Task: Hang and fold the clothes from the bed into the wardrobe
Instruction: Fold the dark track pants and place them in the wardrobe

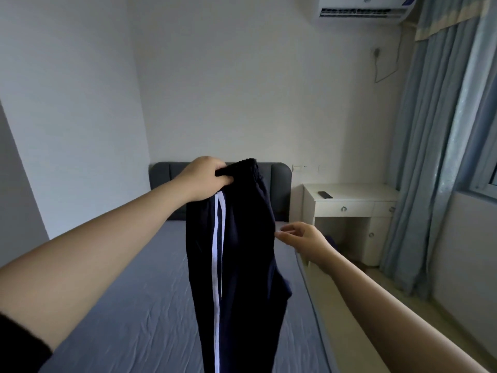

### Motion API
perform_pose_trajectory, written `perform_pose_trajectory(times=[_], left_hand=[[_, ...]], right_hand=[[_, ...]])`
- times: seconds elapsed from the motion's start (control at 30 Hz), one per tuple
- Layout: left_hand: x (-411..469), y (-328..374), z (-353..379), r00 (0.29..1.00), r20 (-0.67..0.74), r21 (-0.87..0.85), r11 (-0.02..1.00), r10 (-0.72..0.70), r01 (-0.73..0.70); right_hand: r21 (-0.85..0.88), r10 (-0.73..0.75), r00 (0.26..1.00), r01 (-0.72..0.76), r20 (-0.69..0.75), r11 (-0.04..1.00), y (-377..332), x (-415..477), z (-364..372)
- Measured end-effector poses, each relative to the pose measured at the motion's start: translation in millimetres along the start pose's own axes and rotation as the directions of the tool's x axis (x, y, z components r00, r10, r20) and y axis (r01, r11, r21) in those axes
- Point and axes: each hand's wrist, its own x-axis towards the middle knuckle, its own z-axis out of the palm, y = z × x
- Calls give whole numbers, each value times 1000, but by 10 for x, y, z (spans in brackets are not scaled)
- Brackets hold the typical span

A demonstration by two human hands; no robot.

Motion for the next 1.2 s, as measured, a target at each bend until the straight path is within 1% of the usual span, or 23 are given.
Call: perform_pose_trajectory(times=[0.1,0.23,0.33,0.4,0.5,0.57,0.63,0.73,0.87,0.93,1.0,1.03,1.1,1.17,1.2], left_hand=[[-5,44,68,995,-101,18,1000,0,1],[-32,63,79,993,-115,-65,997,34,-42],[-7,130,-15,990,-130,-47,997,48,-55],[8,153,-90,987,-153,-37,997,55,-62],[13,129,-165,982,-184,-37,998,44,-52],[0,87,-184,980,-200,-34,999,27,-34],[-18,33,-175,979,-204,-36,999,3,-11],[-41,-36,-146,979,-199,-53,998,-34,24],[-27,-57,-112,977,-202,-55,997,-62,51],[-21,-65,-88,977,-202,-52,997,-71,62],[-19,-72,-68,976,-203,-53,996,-76,66],[-26,-75,-53,976,-204,-53,996,-76,67],[-44,-77,-19,975,-211,-54,997,-66,56],[-54,-76,20,974,-220,-59,998,-51,39],[-56,-72,34,974,-221,-58,998,-47,35]], right_hand=[[-40,76,997,-77,-24,996,288,-52,111],[-16,185,983,-185,12,983,607,-115,243],[45,252,965,-256,78,966,680,-103,282],[51,283,952,-290,121,956,671,-79,318],[104,332,935,-345,125,933,613,-49,351],[126,412,899,-430,146,894,574,-44,344],[152,494,845,-526,205,837,563,-42,339],[234,537,789,-606,297,761,539,-57,356],[411,528,796,-605,297,681,546,-76,399],[393,542,779,-627,315,672,568,-79,404],[342,546,751,-657,371,672,559,-84,409],[345,538,745,-662,394,665,551,-85,422],[435,495,773,-634,398,640,549,-92,483],[588,446,821,-568,356,577,569,-86,559],[636,432,839,-536,329,556,575,-89,581]])
